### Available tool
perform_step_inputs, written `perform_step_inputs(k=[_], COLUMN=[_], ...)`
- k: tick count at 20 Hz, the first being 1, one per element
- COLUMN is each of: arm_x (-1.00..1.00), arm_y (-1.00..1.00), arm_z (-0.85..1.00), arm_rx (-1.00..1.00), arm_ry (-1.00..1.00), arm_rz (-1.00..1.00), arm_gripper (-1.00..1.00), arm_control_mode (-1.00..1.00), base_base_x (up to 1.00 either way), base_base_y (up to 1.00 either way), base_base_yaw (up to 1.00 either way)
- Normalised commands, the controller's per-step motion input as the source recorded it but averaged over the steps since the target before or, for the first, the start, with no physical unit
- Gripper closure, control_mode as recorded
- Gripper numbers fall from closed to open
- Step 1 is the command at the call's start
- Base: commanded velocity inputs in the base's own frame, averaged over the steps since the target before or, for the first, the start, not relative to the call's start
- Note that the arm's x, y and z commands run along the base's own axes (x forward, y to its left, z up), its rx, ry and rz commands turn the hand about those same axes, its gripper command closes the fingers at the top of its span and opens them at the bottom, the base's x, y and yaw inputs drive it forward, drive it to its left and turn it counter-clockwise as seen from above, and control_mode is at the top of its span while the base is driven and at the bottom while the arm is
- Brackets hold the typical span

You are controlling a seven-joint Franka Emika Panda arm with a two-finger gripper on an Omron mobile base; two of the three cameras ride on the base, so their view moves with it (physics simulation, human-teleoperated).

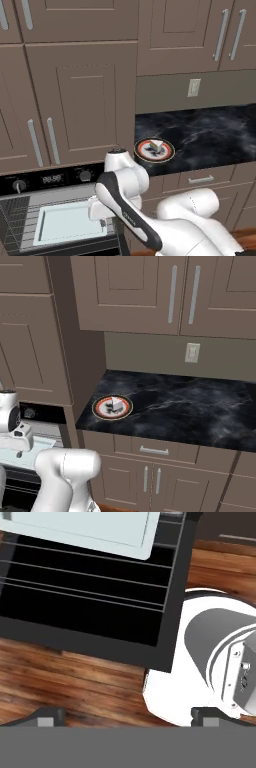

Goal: Take the baked cake out of the oven and place it on the plate for cooling. Then close the oven door.

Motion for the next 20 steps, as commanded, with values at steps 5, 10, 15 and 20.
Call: perform_step_inputs(k=[5, 10, 15, 20], arm_x=[0.00, 0.00, 0.01, 0.00], arm_y=[0.53, 0.39, 0.35, 0.45], arm_z=[-0.35, -0.33, -0.37, -0.39], arm_rx=[-0.17, -0.12, -0.08, -0.09], arm_ry=[0.14, 0.13, 0.08, 0.03], arm_rz=[-0.03, -0.03, -0.05, -0.04], arm_gripper=[-1.00, -1.00, -1.00, -1.00], arm_control_mode=[-1.00, -1.00, -1.00, -1.00], base_base_x=[0.00, 0.00, 0.00, 0.00], base_base_y=[0.00, 0.00, 0.00, 0.00], base_base_yaw=[0.00, 0.00, 0.00, 0.00])
